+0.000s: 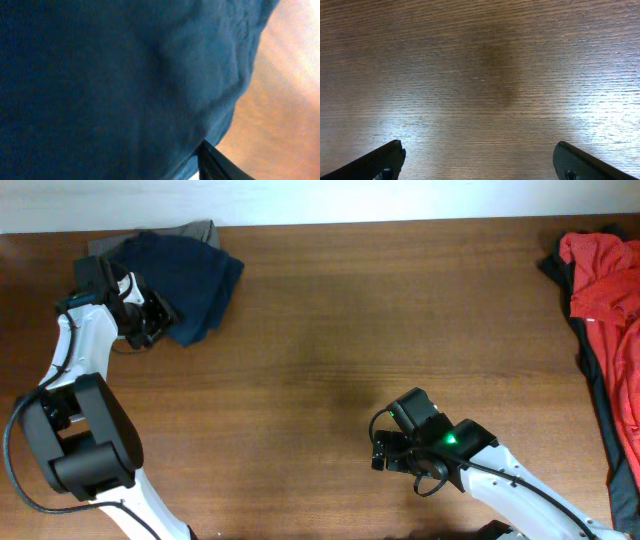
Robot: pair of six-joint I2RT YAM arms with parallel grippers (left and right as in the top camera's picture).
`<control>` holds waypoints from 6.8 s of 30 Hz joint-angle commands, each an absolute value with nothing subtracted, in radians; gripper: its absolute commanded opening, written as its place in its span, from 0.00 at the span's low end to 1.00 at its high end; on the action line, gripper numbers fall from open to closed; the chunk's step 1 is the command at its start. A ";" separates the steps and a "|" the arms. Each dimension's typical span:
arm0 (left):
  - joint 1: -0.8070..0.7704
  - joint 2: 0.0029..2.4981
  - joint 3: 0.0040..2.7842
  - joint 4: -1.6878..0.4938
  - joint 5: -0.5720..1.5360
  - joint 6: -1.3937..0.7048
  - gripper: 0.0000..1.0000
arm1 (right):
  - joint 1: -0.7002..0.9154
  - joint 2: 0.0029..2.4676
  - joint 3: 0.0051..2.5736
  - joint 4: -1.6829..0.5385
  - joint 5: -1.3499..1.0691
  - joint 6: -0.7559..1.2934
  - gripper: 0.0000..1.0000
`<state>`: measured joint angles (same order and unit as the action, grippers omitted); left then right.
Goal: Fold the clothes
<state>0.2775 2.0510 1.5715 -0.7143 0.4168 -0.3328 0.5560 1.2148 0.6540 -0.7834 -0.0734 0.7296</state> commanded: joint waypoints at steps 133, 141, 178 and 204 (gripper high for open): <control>0.229 2.174 1.615 -0.161 0.077 0.035 0.52 | 0.556 1.213 0.647 -0.755 -0.128 0.711 0.99; 0.229 2.294 1.615 -0.152 -0.087 0.069 0.68 | 0.556 1.213 0.647 -0.782 -0.132 0.710 0.99; 0.054 2.326 1.617 -0.270 0.083 0.069 0.74 | 0.556 1.213 0.647 -0.748 -0.128 0.710 0.99; 0.251 2.231 1.678 -0.015 -0.020 0.130 0.73 | 0.556 1.213 0.647 -0.762 -0.128 0.711 0.99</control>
<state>0.2073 2.1284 1.6829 -0.0105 -0.0334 0.1123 0.5560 1.2148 0.6533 -0.7555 -0.1257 0.7101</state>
